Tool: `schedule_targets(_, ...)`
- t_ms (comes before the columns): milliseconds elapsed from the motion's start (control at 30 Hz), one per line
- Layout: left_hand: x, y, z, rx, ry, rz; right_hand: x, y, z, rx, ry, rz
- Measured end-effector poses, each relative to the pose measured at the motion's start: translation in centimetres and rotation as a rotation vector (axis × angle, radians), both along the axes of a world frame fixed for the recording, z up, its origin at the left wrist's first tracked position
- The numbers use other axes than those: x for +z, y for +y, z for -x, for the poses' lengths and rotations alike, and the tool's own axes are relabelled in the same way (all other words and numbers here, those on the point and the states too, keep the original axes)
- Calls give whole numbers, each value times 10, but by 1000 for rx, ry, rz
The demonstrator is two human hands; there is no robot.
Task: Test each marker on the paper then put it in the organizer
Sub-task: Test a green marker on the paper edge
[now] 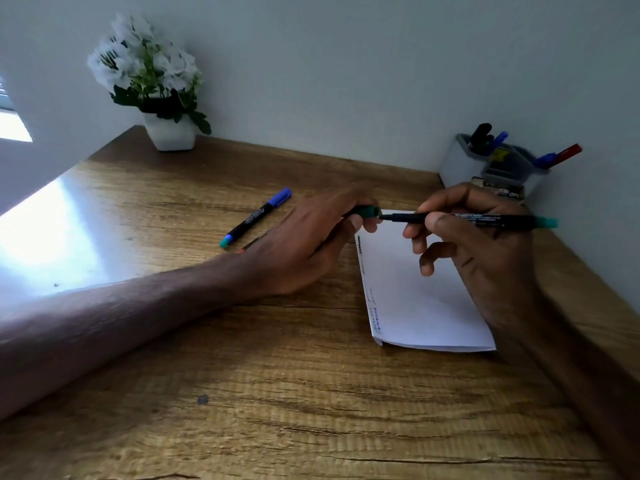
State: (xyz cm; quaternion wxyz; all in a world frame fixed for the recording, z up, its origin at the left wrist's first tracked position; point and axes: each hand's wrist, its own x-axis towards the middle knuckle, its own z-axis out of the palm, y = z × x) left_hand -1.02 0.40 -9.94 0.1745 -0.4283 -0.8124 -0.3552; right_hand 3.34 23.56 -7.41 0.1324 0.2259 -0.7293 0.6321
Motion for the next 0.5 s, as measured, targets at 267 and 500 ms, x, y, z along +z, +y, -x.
schedule_targets(267,0,1,0,19,37,23,0,-1,-1,-41,41,20)
schedule_targets(500,-3,1,0,48,66,48,1,-1,-2,-66,67,-46)
